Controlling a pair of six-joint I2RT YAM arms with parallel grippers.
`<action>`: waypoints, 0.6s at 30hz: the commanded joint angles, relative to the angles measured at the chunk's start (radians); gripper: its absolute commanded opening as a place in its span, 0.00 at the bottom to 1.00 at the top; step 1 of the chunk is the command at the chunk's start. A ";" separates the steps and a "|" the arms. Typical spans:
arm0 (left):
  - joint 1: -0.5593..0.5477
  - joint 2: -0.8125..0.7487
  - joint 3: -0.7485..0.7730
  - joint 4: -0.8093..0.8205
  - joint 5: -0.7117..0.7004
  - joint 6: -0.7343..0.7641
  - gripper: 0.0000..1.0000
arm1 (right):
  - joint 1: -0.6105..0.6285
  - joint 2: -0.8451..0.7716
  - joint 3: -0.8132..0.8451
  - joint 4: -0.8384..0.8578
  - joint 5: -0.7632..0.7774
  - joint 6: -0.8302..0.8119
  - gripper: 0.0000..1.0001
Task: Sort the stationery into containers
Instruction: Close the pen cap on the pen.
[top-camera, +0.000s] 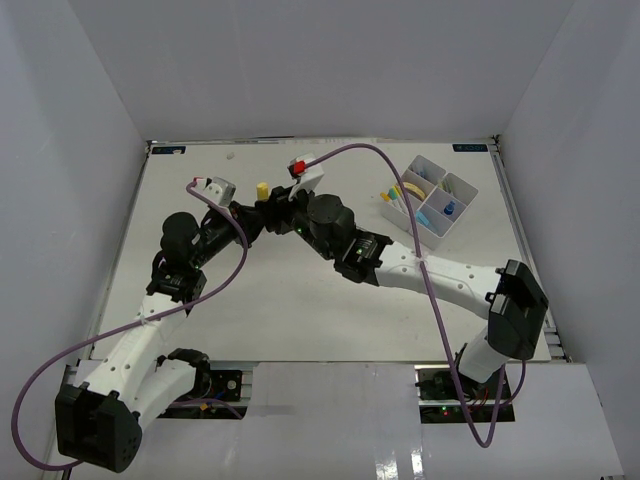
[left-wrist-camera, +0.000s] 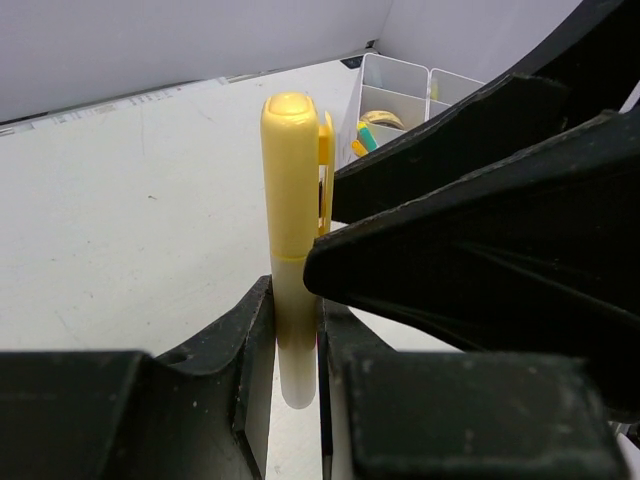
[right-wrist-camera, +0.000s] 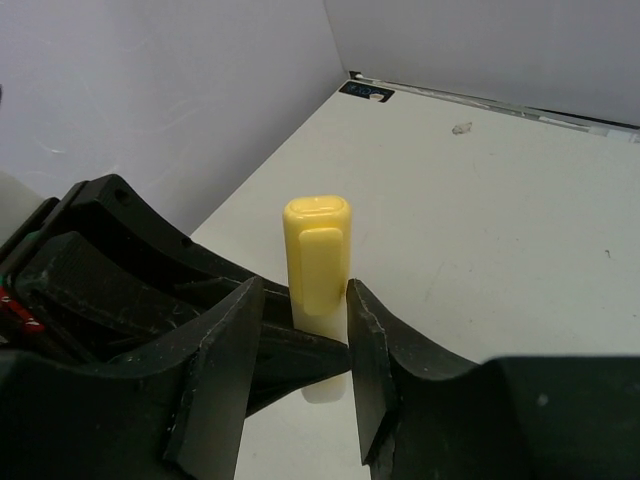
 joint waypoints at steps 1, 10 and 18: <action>-0.002 -0.023 -0.004 0.041 0.025 0.009 0.00 | 0.007 -0.058 -0.001 0.027 0.023 0.015 0.45; -0.002 -0.026 -0.012 0.047 0.026 0.020 0.00 | 0.010 -0.113 -0.030 0.004 0.011 0.026 0.52; -0.002 -0.036 -0.009 0.053 0.136 0.057 0.00 | 0.010 -0.304 -0.168 -0.019 -0.020 -0.054 0.68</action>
